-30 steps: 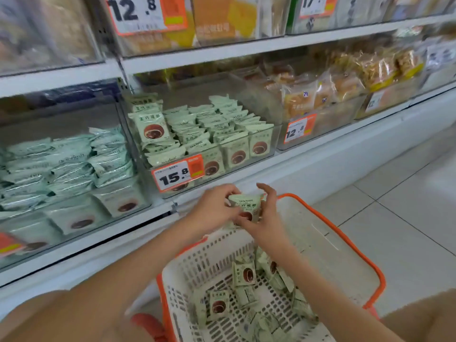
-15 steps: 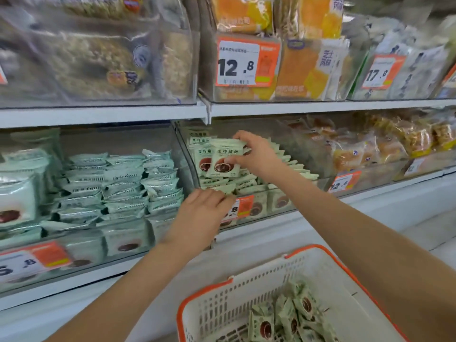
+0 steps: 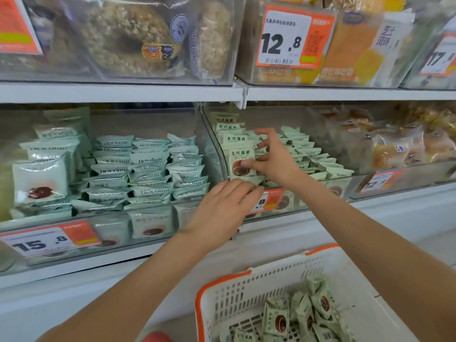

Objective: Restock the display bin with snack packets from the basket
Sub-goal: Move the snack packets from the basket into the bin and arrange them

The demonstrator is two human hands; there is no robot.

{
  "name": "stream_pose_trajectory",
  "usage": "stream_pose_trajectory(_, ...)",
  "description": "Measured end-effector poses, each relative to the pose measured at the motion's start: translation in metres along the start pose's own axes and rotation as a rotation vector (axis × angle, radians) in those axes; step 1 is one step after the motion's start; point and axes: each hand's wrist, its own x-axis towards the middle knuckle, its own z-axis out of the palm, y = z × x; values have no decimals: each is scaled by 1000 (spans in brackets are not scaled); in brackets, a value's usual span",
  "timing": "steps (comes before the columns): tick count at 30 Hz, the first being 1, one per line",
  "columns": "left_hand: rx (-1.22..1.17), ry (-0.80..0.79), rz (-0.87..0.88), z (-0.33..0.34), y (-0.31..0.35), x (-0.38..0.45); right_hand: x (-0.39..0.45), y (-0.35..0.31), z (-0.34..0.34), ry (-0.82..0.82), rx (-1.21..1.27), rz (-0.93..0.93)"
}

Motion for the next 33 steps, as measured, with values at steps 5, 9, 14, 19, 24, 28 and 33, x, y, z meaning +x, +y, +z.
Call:
stream_pose_trajectory(5,3,111,114,1,21,0,-25,1,-16,151,80,-1)
stream_pose_trajectory(9,-5,82,273,18,50,-1,-73,17,-26,437,205,-19)
stream_pose_trajectory(14,-102,-298,323,75,87,-26,-164,81,-10,562,154,97)
stream_pose_trajectory(19,-246,-832,-10,129,117,-85,-248,176,44,78,-79,514)
stream_pose_trajectory(24,-317,-1121,-371,171,125,-152,-296,245,99,-402,-225,842)
stream_pose_trajectory(28,-338,-1265,-456,196,132,-182,-306,250,146,-647,-58,895)
stream_pose_trajectory(33,-222,-1414,-364,212,141,-199,-305,251,192,-730,-148,630)
